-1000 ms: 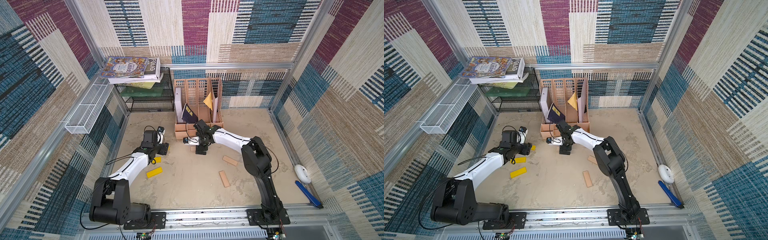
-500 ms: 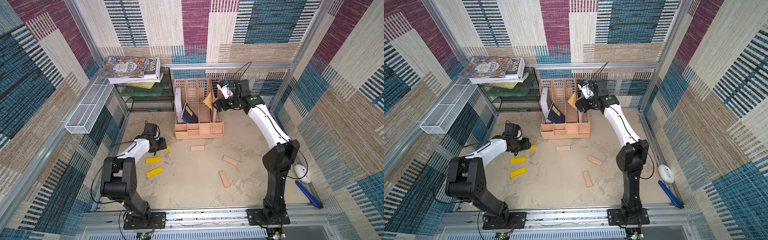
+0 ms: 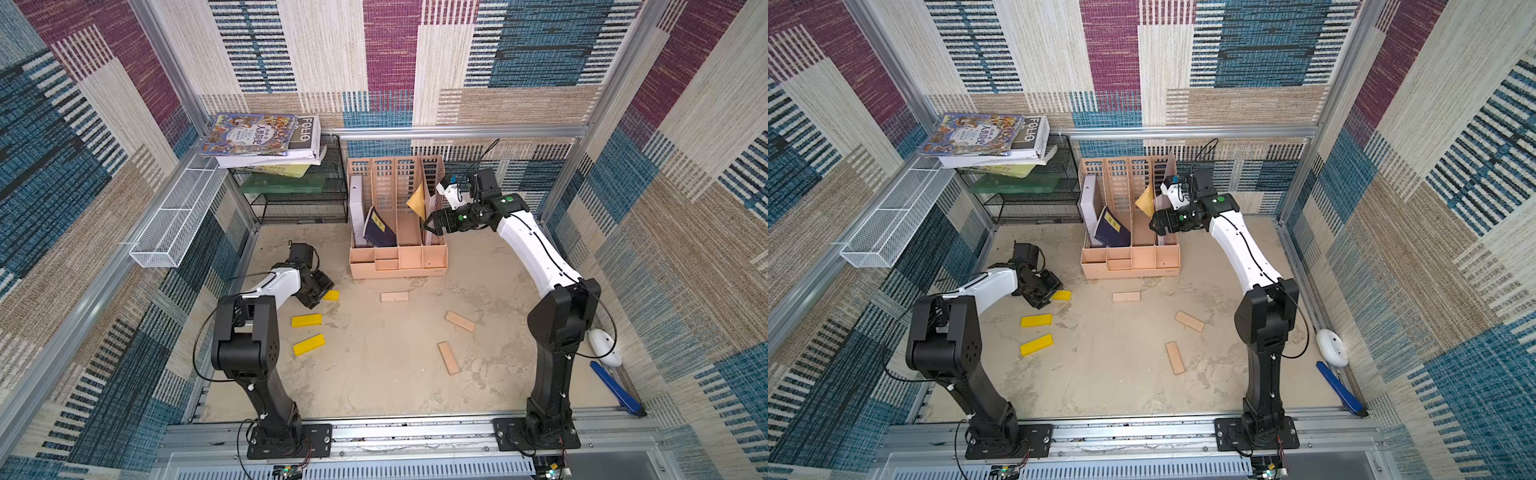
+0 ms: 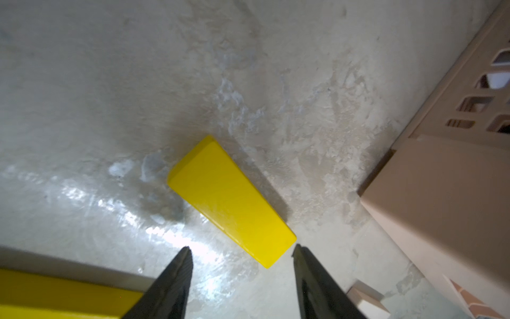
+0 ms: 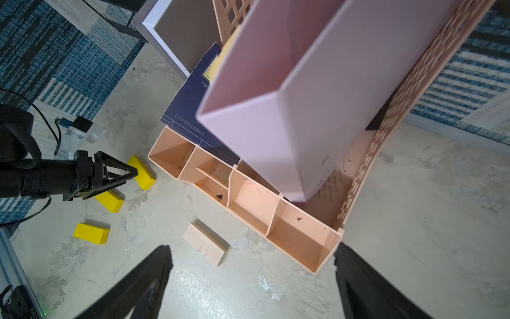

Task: Assemble the number 6 with building blocks
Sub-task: Pick up the building block from the center of the board, then assemble the building block at the center of the board.

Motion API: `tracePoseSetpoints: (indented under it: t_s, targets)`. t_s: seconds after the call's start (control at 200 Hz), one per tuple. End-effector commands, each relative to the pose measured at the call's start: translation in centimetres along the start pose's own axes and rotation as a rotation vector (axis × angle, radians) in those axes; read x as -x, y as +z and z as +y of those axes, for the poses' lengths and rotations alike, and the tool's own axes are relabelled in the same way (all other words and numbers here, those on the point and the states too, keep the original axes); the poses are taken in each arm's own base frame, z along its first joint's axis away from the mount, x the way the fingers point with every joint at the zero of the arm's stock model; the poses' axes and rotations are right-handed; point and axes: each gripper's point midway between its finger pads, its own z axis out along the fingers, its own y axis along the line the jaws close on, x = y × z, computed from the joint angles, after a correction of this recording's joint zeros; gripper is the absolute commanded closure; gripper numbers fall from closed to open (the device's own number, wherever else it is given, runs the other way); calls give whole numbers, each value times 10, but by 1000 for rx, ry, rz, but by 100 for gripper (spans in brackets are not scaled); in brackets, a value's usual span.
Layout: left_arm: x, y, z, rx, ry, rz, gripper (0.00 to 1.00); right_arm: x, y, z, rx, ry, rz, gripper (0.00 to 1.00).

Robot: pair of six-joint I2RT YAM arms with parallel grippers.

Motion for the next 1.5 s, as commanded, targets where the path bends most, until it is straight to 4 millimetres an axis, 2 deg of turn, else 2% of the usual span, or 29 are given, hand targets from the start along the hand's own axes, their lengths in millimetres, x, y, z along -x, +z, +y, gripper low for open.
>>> tracePoseSetpoints:
  t_s: [0.0, 0.235, 0.416, 0.471, 0.556, 0.626, 0.726, 0.837, 0.917, 0.997, 1.082, 1.192, 1.232, 1.278, 1.318, 1.328, 1.403, 1.498]
  targets:
    - [3, 3, 13, 74, -109, -12, 37, 4, -2, -2, 6, 0, -17, 4]
    - [12, 10, 13, 148, -173, -32, 37, 4, -1, -5, 3, -15, -14, 4]
    - [4, 24, 10, 183, -205, 22, 39, 7, -2, -8, 4, -21, -21, 4]
    - [-8, 30, 13, 218, -217, 94, 47, 7, -2, -9, -4, -29, -21, 4]
    - [-23, 35, 21, 252, -229, 173, 72, 9, -5, -15, -38, -43, -24, 3]
    - [-32, 32, 27, 258, -232, 194, 85, 11, -8, -19, -50, -41, -28, 1]
    - [-43, 27, 33, 266, -179, 242, 89, 12, -12, -22, -61, -42, -34, 1]
    - [-52, 18, 29, 248, -42, 295, 93, 15, -13, -24, -70, -41, -42, 2]
    - [-56, 5, 15, 250, 171, 313, 93, 22, -16, -24, -75, -40, -59, 3]
    - [-69, -4, 0, 245, 377, 371, 93, 29, -21, -29, -117, -28, -82, 4]
    - [-88, -9, -14, 220, 530, 431, 93, 39, -32, -39, -223, -33, -111, 4]
    - [-110, -13, -29, 180, 697, 459, 93, 45, -63, -61, -523, -26, -155, 4]
    - [-117, -13, -32, 174, 743, 467, 93, 38, -73, -80, -636, 70, -185, 4]
    - [-126, -12, -34, 169, 790, 480, 93, 17, -75, -100, -701, 194, -180, 4]
    - [-132, -12, -35, 168, 825, 487, 93, 9, -63, -90, -566, 184, -132, 4]
    - [-133, -12, -35, 168, 835, 488, 93, 8, -62, -90, -548, 183, -125, 1]
    - [-144, -12, -38, 164, 900, 495, 93, -8, -63, -95, -553, 253, -98, 10]
    - [-151, -8, -46, 161, 963, 494, 93, -15, -68, -90, -583, 228, -100, 6]
